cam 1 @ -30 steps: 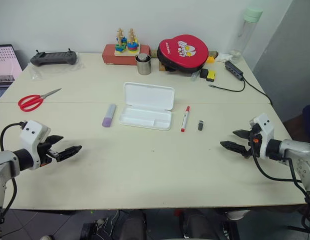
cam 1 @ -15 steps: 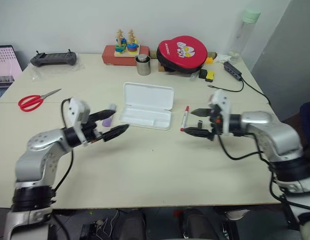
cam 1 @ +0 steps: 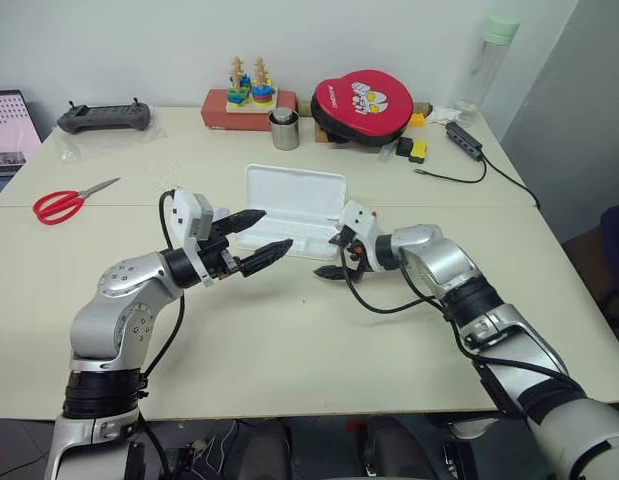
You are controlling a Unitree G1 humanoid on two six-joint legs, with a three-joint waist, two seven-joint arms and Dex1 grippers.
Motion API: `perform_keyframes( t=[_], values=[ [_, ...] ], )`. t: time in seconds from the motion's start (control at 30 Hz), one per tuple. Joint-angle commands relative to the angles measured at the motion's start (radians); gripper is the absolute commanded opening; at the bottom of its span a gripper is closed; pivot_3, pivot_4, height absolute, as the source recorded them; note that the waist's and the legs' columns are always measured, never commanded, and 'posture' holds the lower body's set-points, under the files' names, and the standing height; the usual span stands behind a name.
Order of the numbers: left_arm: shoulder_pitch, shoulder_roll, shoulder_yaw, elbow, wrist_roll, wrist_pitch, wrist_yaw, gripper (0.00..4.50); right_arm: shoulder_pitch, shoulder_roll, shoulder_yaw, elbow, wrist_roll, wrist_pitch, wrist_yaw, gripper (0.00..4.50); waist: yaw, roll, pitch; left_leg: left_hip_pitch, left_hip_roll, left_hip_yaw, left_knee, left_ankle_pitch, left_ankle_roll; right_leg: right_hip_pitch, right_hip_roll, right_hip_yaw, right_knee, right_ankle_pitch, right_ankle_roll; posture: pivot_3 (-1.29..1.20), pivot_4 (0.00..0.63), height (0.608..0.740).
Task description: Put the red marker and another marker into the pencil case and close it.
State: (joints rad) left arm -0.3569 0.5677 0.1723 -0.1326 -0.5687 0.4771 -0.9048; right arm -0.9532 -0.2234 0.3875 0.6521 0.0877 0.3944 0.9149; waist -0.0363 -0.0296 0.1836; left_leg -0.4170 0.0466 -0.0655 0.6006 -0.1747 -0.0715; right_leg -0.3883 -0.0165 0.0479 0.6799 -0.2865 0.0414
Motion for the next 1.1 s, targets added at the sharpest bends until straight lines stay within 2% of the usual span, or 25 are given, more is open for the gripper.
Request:
perform_keyframes(
  t=[0.03,0.07,0.33,0.53,0.63,0.87,1.1],
  values=[
    [0.005,0.012,0.040,-0.047,-0.014,-0.012,0.029,4.50,-0.058,0.046,0.008,0.114,-0.058,-0.053,-0.011,4.13,-0.002,0.000,0.000,0.000,0.000,0.000,0.000,0.000,0.000,0.000,0.000,0.000,0.000,0.000,0.000,0.00,0.150,0.740],
    [0.008,0.010,0.043,-0.050,-0.015,-0.013,0.035,4.50,-0.069,0.058,0.012,0.145,-0.075,-0.061,-0.011,4.02,-0.002,0.000,0.000,0.000,0.000,0.000,0.000,0.000,0.000,0.000,0.000,0.000,0.000,0.000,0.000,0.00,0.150,0.740],
    [0.034,0.013,0.058,-0.084,-0.029,-0.006,0.056,4.50,-0.115,0.092,-0.006,0.275,-0.136,-0.122,-0.012,2.12,0.003,0.000,0.000,0.000,0.000,-0.001,0.000,0.000,0.000,0.000,0.000,0.000,0.000,0.000,0.000,0.00,0.150,0.740],
    [0.051,0.019,0.067,-0.095,-0.030,-0.012,0.065,4.50,-0.121,0.099,-0.022,0.308,-0.161,-0.174,-0.001,0.86,0.002,0.000,0.000,0.000,0.000,0.000,0.000,0.000,0.000,0.000,0.000,0.000,0.000,0.000,0.000,0.00,0.150,0.740],
    [0.057,0.022,0.068,-0.101,-0.032,-0.009,0.066,4.50,-0.113,0.100,-0.022,0.302,-0.170,-0.180,0.005,0.03,0.002,0.000,0.000,0.000,0.000,-0.001,0.000,0.000,0.000,0.000,0.000,0.000,0.000,0.000,0.000,0.00,0.150,0.740],
    [0.066,0.048,0.081,-0.108,-0.046,0.006,0.053,4.50,-0.054,0.090,-0.006,0.180,-0.168,-0.209,0.068,0.03,0.001,0.000,0.000,0.000,0.000,0.000,0.000,0.000,0.000,0.000,0.000,0.000,0.000,0.000,0.000,0.00,0.150,0.740],
    [0.128,0.144,0.114,-0.147,-0.089,0.056,-0.004,4.50,0.122,0.019,0.066,-0.213,-0.159,-0.103,0.195,0.03,-0.003,0.000,0.000,0.000,0.000,-0.001,-0.003,0.000,0.000,0.000,0.000,0.000,0.000,0.000,-0.001,0.00,0.150,0.740]
  ],
)
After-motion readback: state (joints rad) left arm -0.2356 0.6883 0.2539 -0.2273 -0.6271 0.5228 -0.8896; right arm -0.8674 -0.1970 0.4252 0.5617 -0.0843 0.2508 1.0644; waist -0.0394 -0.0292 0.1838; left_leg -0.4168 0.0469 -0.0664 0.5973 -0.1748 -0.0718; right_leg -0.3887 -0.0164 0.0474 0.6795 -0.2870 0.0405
